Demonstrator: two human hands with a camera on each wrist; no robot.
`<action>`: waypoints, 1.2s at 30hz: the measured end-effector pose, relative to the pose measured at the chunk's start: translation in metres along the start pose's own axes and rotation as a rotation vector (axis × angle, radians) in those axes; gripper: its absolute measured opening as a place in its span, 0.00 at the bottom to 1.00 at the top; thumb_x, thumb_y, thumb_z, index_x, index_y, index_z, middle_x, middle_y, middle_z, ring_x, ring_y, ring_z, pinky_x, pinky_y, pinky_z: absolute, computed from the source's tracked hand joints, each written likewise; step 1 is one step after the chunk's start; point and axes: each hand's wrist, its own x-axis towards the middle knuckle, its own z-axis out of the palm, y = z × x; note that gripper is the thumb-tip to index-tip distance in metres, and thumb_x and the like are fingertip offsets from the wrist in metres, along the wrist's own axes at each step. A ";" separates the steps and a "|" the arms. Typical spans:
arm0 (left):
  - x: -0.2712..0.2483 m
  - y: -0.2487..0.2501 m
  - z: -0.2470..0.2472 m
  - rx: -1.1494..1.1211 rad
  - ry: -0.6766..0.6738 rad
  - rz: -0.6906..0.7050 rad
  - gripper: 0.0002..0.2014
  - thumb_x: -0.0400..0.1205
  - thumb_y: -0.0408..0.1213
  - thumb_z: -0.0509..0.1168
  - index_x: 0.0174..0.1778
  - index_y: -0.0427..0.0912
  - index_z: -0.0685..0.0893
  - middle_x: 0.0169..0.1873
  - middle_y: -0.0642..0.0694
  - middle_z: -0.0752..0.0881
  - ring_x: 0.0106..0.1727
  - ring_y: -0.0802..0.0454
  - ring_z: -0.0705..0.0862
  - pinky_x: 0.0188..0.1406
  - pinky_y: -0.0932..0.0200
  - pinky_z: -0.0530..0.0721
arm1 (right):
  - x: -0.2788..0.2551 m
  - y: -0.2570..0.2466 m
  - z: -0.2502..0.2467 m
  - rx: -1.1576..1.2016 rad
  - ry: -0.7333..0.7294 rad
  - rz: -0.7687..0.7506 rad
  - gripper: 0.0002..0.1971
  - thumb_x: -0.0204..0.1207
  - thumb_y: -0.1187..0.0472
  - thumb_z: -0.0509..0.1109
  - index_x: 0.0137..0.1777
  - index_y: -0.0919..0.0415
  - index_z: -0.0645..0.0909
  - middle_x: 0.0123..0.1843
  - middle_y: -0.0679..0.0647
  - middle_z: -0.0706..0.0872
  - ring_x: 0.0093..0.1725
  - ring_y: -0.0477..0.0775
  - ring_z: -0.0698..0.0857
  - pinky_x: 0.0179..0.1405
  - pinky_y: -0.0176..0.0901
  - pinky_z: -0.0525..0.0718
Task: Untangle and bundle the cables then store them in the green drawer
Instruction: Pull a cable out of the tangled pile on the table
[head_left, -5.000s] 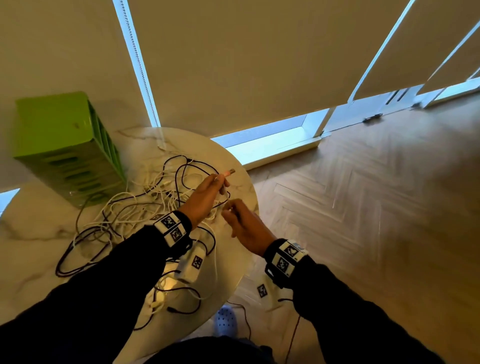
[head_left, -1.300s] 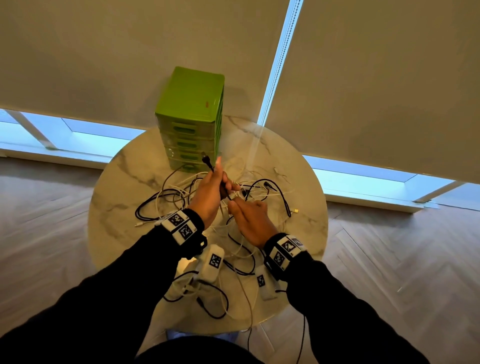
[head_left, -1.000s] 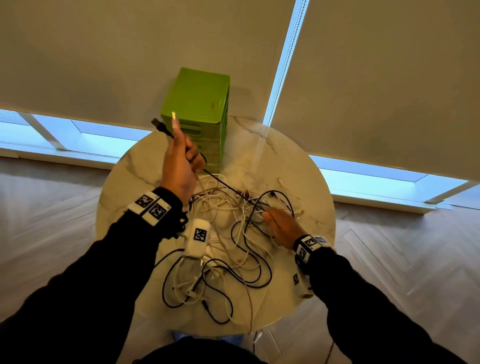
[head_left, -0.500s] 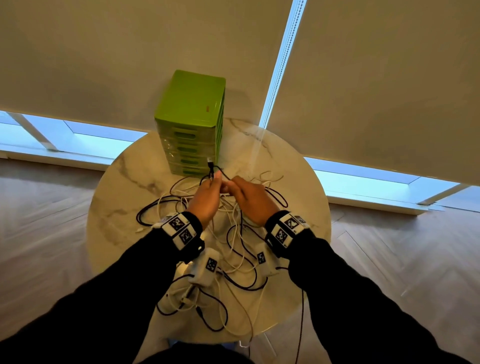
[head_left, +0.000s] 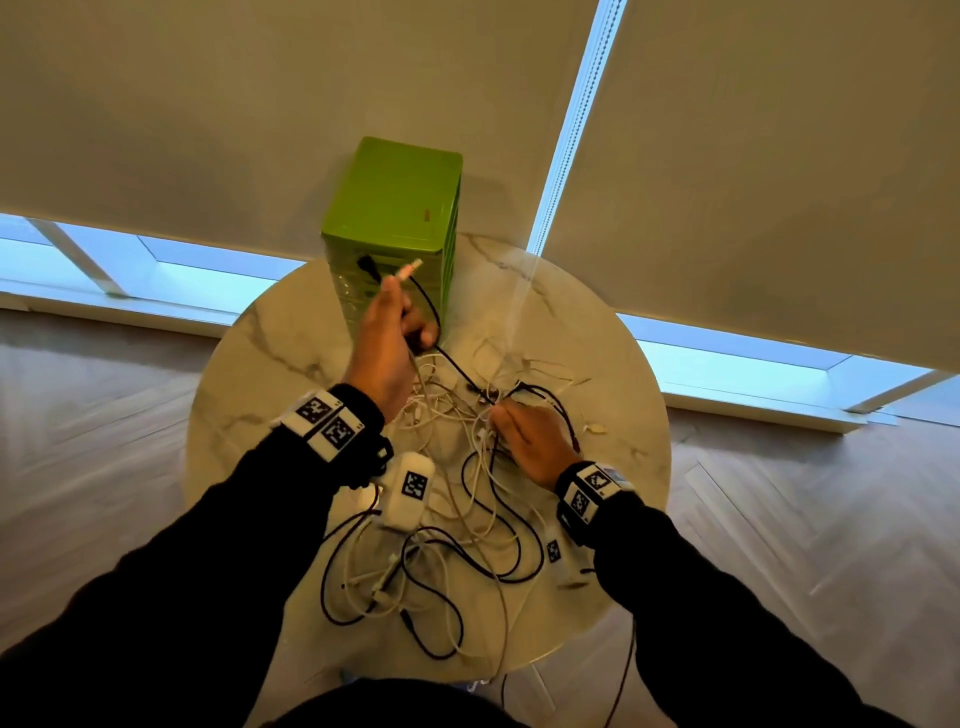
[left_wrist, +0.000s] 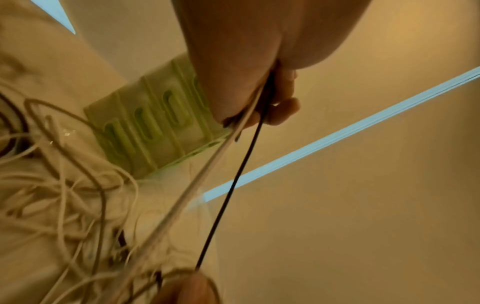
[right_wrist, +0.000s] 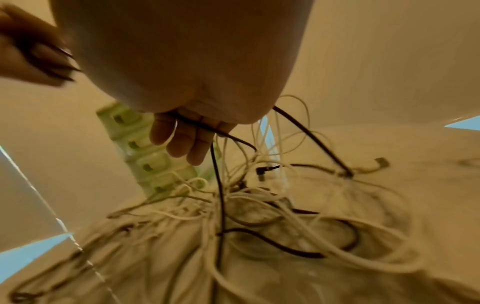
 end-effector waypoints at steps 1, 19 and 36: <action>0.004 0.011 -0.005 -0.028 0.021 0.041 0.16 0.94 0.48 0.49 0.44 0.46 0.73 0.24 0.57 0.65 0.27 0.57 0.64 0.29 0.63 0.67 | -0.002 0.012 0.000 -0.045 -0.021 0.049 0.17 0.89 0.44 0.50 0.40 0.45 0.72 0.30 0.42 0.77 0.35 0.47 0.78 0.44 0.48 0.75; -0.025 -0.016 -0.002 0.257 -0.201 0.041 0.09 0.94 0.42 0.50 0.57 0.44 0.74 0.34 0.54 0.73 0.29 0.61 0.69 0.32 0.64 0.69 | 0.022 -0.032 -0.064 0.272 -0.112 0.142 0.10 0.90 0.63 0.56 0.65 0.56 0.76 0.44 0.58 0.90 0.44 0.56 0.90 0.42 0.34 0.86; -0.118 -0.121 0.114 0.421 -0.785 -0.288 0.11 0.90 0.52 0.57 0.60 0.60 0.84 0.36 0.59 0.84 0.48 0.54 0.77 0.49 0.52 0.71 | -0.188 -0.007 -0.052 0.226 -0.039 0.404 0.25 0.82 0.56 0.71 0.77 0.53 0.70 0.66 0.52 0.86 0.66 0.51 0.84 0.72 0.47 0.78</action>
